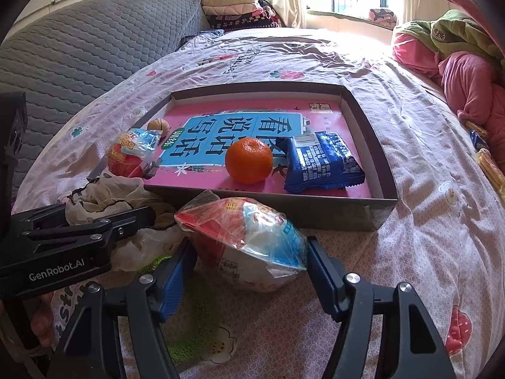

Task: Organize objects
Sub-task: 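Close left tool on the white scrunchie while right tool closes on the clear candy bag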

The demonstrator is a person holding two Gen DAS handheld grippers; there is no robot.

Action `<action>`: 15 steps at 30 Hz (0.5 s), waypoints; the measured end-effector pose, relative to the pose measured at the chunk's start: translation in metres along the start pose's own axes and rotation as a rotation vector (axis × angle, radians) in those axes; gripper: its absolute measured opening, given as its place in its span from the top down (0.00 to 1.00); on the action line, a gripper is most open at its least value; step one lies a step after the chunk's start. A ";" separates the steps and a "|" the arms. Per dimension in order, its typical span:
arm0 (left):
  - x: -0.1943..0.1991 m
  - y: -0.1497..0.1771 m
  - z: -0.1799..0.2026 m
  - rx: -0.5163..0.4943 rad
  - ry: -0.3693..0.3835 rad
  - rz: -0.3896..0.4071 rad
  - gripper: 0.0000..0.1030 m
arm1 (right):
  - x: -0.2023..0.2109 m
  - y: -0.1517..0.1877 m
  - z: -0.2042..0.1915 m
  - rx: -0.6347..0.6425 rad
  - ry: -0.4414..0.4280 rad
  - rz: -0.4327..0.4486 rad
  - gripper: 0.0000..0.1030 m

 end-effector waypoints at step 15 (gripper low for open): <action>0.010 -0.003 0.015 -0.052 -0.012 0.025 0.77 | 0.007 -0.002 -0.002 0.015 0.004 0.029 0.35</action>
Point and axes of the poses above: each gripper's, at about its wrist camera, not at the fingertips, and x roughly against the way its jaws point, z to its right, y to its underside, the point moved 5 cm from there along -x, roughly the way its jaws point, and after that the axes turned 10 degrees about -x, right-handed, at the moved point
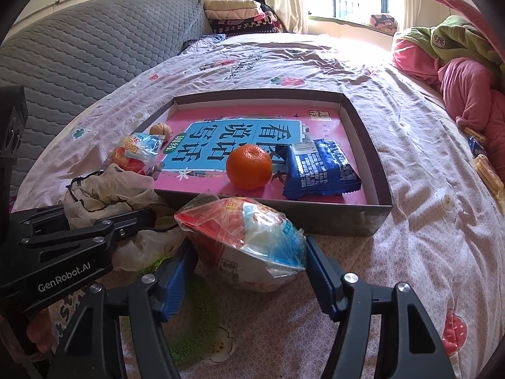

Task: Organize objects
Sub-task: 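Close left tool on the white scrunchie while right tool closes on the clear candy bag, then lift and carry the scrunchie with left tool toward the tray while right tool carries the candy bag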

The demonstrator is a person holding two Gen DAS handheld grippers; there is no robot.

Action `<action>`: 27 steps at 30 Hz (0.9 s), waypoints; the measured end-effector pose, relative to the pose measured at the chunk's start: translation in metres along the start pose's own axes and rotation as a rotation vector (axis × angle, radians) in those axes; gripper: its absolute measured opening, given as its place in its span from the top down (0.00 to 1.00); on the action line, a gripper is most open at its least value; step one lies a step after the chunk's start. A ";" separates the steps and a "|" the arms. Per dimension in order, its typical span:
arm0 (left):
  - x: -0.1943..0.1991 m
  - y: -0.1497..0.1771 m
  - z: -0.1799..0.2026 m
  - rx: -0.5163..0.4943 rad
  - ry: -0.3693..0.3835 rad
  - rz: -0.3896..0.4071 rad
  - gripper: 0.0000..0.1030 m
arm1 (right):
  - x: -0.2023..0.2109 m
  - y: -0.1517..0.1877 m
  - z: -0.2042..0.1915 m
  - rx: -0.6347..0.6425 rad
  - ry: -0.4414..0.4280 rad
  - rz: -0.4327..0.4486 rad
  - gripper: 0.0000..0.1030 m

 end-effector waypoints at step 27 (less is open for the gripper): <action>0.060 -0.014 0.005 -0.013 -0.050 0.103 0.80 | 0.055 -0.018 -0.011 0.016 -0.011 0.116 0.35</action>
Point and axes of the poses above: each gripper's, at about its wrist camera, not at the fingertips, and x roughly against the way its jaws point, z to its right, y to its underside, the point moved 5 cm from there along -x, roughly the way its jaws point, and after that the axes turned 10 degrees about -x, right-handed, at the moved point
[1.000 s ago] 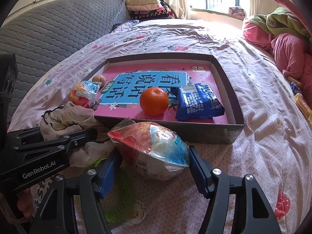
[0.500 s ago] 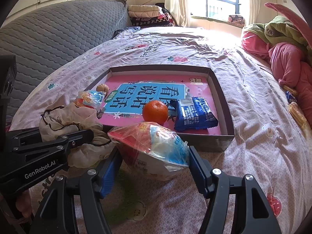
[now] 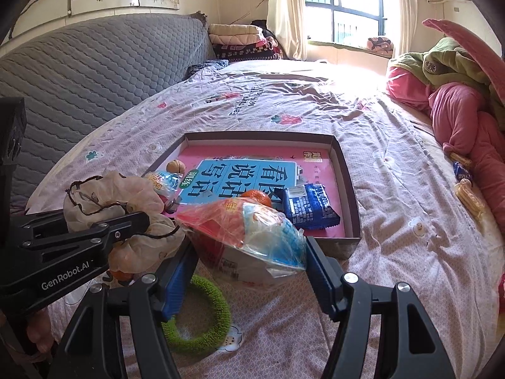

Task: Organize objects
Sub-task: 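Lift and carry the scrunchie with left tool toward the tray while right tool carries the candy bag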

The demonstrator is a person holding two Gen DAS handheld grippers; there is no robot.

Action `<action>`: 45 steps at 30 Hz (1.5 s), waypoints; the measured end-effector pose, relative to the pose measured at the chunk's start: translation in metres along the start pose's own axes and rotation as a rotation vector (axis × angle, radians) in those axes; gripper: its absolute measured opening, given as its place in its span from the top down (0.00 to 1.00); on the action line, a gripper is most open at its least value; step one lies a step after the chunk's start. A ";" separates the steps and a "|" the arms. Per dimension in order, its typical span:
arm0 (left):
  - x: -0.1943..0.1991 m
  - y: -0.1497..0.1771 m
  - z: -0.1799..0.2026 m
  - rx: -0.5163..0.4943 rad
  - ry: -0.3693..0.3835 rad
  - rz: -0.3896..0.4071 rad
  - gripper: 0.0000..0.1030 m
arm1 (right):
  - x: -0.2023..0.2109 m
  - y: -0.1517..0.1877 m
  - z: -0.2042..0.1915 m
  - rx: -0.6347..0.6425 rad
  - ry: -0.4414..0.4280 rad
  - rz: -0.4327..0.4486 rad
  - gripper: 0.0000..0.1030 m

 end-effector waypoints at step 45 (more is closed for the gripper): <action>0.023 -0.058 0.008 -0.041 -0.060 0.106 0.80 | 0.031 -0.065 0.009 0.008 0.011 0.163 0.35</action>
Point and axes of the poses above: each gripper's, at about its wrist camera, not at the fingertips, and x roughly against the way its jaws point, z to its right, y to its underside, the point moved 5 cm from there along -x, roughly the way its jaws point, and after that the axes turned 10 degrees about -x, right-handed, at the moved point
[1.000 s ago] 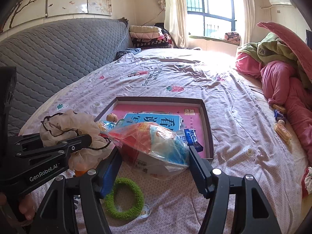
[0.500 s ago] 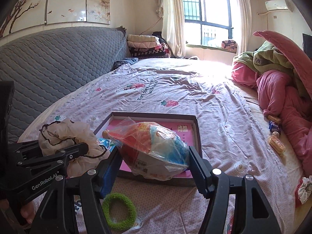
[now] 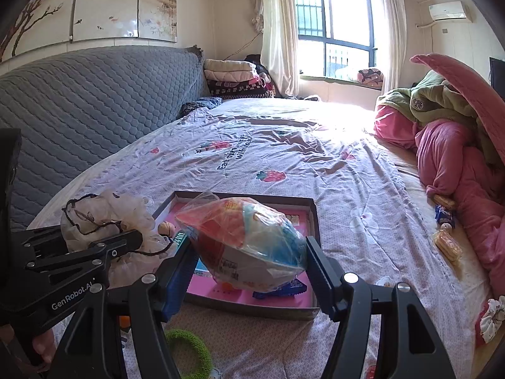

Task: Organize objects
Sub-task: 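Lift and carry the scrunchie with left tool toward the tray while right tool carries the candy bag, then lower the white scrunchie with left tool into the tray while right tool lowers the clear candy bag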

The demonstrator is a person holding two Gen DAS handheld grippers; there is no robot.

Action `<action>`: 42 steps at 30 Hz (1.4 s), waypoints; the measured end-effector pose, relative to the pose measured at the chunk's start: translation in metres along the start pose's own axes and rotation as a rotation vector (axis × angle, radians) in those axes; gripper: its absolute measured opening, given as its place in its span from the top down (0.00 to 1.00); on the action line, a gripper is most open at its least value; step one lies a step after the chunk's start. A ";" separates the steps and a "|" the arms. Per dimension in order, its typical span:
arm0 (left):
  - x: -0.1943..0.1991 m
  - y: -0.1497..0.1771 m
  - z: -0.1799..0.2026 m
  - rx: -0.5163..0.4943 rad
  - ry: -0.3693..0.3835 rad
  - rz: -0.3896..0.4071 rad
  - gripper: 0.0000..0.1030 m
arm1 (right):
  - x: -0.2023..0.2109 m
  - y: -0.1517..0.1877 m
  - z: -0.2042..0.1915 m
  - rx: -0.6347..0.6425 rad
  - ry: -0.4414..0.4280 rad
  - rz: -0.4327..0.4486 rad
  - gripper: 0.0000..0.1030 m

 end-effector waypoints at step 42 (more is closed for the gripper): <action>-0.091 -0.001 -0.013 0.065 0.022 -0.082 0.80 | -0.077 -0.007 0.046 0.030 0.100 -0.059 0.35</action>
Point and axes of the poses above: each gripper's, at about its wrist camera, not at the fingertips, and x roughly against the way its jaws point, z to its right, y to its underside, the point moved 5 cm from there along -x, roughly the way its jaws point, and after that the axes turned 10 degrees about -x, right-handed, at the moved point
